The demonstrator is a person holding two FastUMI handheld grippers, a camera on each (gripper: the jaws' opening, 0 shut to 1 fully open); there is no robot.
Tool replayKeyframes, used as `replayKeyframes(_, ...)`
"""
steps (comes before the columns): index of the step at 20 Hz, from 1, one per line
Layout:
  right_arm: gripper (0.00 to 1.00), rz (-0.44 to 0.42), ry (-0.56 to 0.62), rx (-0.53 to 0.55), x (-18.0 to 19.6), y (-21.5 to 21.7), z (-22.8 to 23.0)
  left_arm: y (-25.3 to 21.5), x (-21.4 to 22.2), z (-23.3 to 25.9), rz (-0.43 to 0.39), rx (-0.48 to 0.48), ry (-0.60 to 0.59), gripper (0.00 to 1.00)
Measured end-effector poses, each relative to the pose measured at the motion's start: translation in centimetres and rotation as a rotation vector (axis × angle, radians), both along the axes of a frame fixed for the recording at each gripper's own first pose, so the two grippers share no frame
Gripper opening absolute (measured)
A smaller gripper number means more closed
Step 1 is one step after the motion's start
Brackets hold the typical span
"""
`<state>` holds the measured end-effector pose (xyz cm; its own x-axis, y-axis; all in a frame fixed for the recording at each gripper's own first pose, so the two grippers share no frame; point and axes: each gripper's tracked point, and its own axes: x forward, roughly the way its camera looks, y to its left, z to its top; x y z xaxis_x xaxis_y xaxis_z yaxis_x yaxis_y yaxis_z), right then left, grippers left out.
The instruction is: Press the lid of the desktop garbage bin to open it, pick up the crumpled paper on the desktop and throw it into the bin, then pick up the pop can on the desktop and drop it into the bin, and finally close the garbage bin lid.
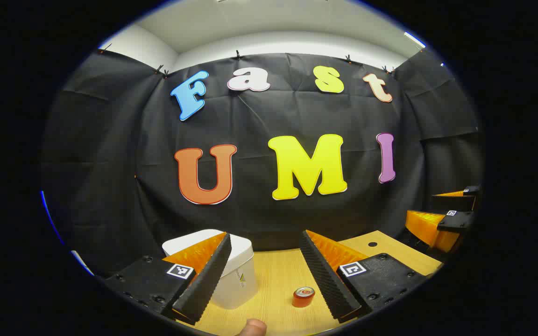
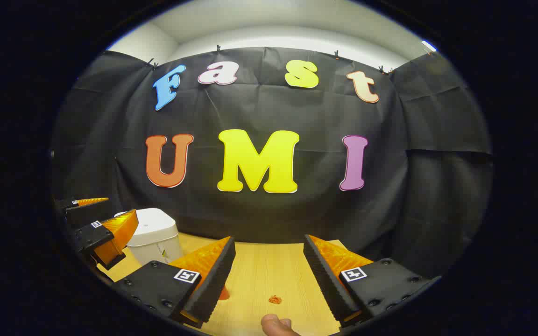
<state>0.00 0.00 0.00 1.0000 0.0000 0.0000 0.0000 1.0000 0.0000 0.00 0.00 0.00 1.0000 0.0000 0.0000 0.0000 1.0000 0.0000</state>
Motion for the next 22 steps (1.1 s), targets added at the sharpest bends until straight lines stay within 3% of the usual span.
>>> replayKeyframes(8, 0.94, 0.021, -0.015, -0.026, 0.4, -0.5, 0.1, -1.9, -0.2, 1.4, -0.021, -0.003, -0.043, 0.97)
replayKeyframes(22, 0.94, 0.012, -0.009, -0.020, 1.0, -3.3, -0.6, -4.6, 1.0, 0.5, -0.060, -0.043, -0.010, 0.97)
